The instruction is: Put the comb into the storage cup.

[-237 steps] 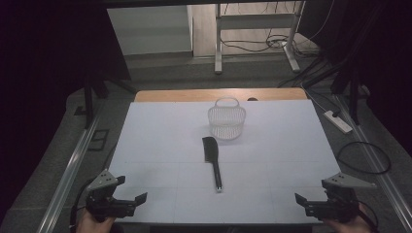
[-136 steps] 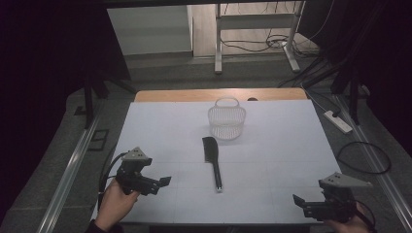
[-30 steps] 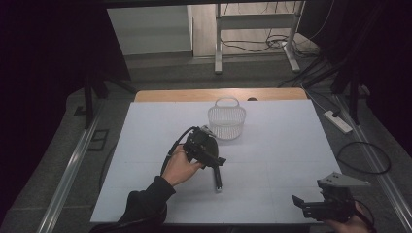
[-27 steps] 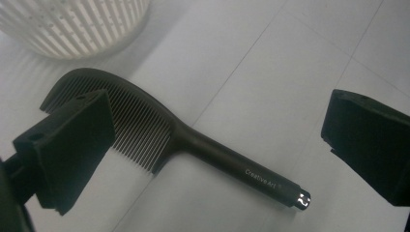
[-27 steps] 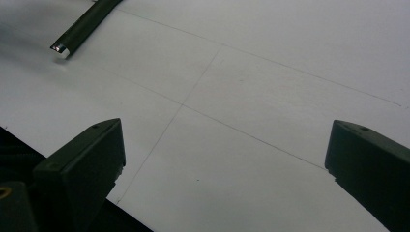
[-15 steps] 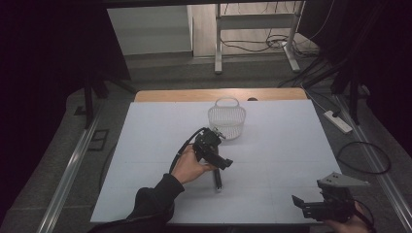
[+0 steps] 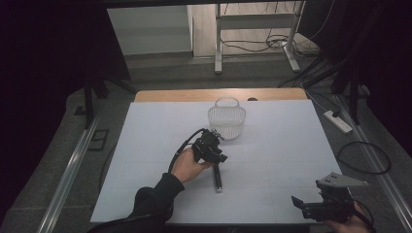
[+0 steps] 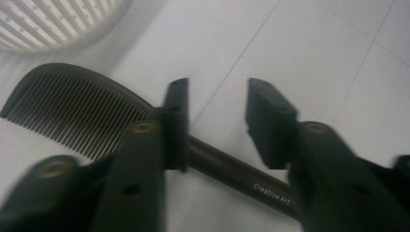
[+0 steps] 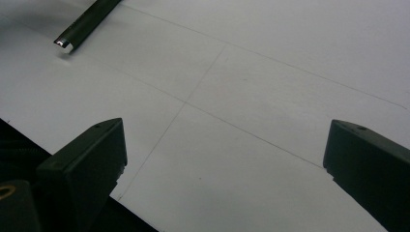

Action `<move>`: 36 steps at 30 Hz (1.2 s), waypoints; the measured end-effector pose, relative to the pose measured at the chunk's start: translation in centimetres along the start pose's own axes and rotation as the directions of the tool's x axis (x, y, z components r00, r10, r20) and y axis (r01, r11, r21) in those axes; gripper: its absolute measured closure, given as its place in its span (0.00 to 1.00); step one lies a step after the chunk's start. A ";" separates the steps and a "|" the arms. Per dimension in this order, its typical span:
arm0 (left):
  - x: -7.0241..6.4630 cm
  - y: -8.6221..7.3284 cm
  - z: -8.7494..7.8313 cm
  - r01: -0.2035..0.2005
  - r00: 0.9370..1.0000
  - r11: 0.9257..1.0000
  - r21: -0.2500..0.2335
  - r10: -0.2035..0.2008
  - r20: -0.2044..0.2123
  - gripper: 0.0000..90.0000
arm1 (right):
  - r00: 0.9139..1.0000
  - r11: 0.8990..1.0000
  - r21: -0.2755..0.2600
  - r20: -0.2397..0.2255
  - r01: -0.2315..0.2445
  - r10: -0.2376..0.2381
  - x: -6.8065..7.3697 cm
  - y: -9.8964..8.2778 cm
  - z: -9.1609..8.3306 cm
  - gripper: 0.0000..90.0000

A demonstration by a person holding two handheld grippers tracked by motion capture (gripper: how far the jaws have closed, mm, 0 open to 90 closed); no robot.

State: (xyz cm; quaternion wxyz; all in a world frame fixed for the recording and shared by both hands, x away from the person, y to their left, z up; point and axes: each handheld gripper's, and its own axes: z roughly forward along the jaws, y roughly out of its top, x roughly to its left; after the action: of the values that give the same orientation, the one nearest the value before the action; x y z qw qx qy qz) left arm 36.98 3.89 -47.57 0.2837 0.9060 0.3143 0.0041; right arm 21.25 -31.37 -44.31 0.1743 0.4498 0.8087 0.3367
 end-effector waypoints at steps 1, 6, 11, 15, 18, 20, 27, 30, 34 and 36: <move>0.0 0.0 0.0 -0.001 1.000 1.000 -0.001 0.001 0.003 0.81 | 1.000 1.000 0.001 -0.002 0.002 -0.002 0.0 0.0 0.0 0.03; 0.0 0.0 -0.2 0.000 1.000 1.000 -0.013 0.001 0.014 0.99 | 1.000 1.000 0.005 -0.005 0.012 -0.012 0.1 0.0 0.0 0.03; -0.1 -0.2 0.1 -0.007 1.000 1.000 0.002 0.007 -0.003 0.99 | 1.000 1.000 0.006 -0.004 0.012 -0.012 0.1 0.0 0.0 0.03; 0.0 -0.7 0.8 -0.003 1.000 1.000 0.024 0.003 -0.014 0.99 | 1.000 1.000 0.006 -0.005 0.013 -0.013 0.1 0.0 0.1 0.04; -0.1 -0.9 1.2 0.004 1.000 1.000 0.029 -0.003 -0.014 0.99 | 1.000 1.000 0.007 -0.007 0.015 -0.015 0.1 0.0 0.1 0.04; -0.2 -1.0 1.5 0.003 1.000 0.999 0.033 -0.003 -0.012 0.99 | 1.000 1.000 0.008 -0.008 0.017 -0.017 0.1 0.0 0.1 0.04; -0.5 -1.2 2.2 0.005 1.000 0.999 0.043 -0.005 -0.010 0.99 | 1.000 1.000 0.011 -0.011 0.025 -0.025 0.2 0.0 0.1 0.04; -0.4 -1.4 2.4 0.012 1.000 0.999 0.040 -0.012 -0.009 0.99 | 1.000 1.000 0.012 -0.012 0.028 -0.028 0.2 0.0 0.1 0.04; -0.1 -1.5 2.7 0.024 1.000 0.999 0.042 -0.024 -0.003 0.99 | 0.999 0.999 0.016 -0.014 0.031 -0.030 0.2 0.0 0.1 0.04; 0.0 -1.5 2.9 0.034 0.999 0.998 0.044 -0.034 0.009 0.99 | 0.999 0.999 0.017 -0.015 0.032 -0.032 0.2 0.0 0.1 0.04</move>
State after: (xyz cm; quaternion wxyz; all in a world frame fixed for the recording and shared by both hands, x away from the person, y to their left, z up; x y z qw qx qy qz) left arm 36.66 3.41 -50.77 0.2654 0.9065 0.3282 -0.0118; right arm 21.22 -31.10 -44.37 0.1700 0.4359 0.8199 0.3300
